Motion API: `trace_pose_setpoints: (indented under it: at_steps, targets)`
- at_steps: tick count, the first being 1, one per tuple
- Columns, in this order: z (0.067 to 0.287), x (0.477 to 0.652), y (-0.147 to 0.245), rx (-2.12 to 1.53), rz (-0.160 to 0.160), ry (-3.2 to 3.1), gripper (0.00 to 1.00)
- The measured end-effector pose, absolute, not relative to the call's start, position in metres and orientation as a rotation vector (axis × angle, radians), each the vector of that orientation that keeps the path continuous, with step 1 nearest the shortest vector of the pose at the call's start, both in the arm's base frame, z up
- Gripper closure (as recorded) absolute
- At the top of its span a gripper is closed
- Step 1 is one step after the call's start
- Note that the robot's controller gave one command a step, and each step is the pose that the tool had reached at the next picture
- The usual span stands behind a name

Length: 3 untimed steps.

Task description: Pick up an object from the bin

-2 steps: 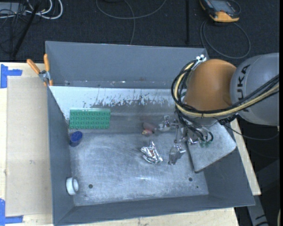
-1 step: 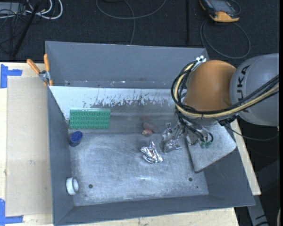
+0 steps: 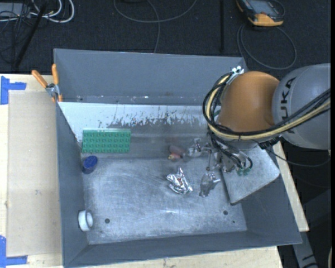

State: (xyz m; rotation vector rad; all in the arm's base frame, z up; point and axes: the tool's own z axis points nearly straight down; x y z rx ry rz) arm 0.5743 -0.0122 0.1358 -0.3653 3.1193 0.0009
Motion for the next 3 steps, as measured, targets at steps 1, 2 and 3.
trace_pose_setpoints:
  at_steps: [1,2,3]
  targets:
    - [0.072,0.564,0.028,0.342,0.000,3.121,0.00]
    - [0.074,0.565,0.030,0.336,0.003,3.120,1.00]
    - [0.237,0.568,0.029,0.082,0.000,3.131,1.00]
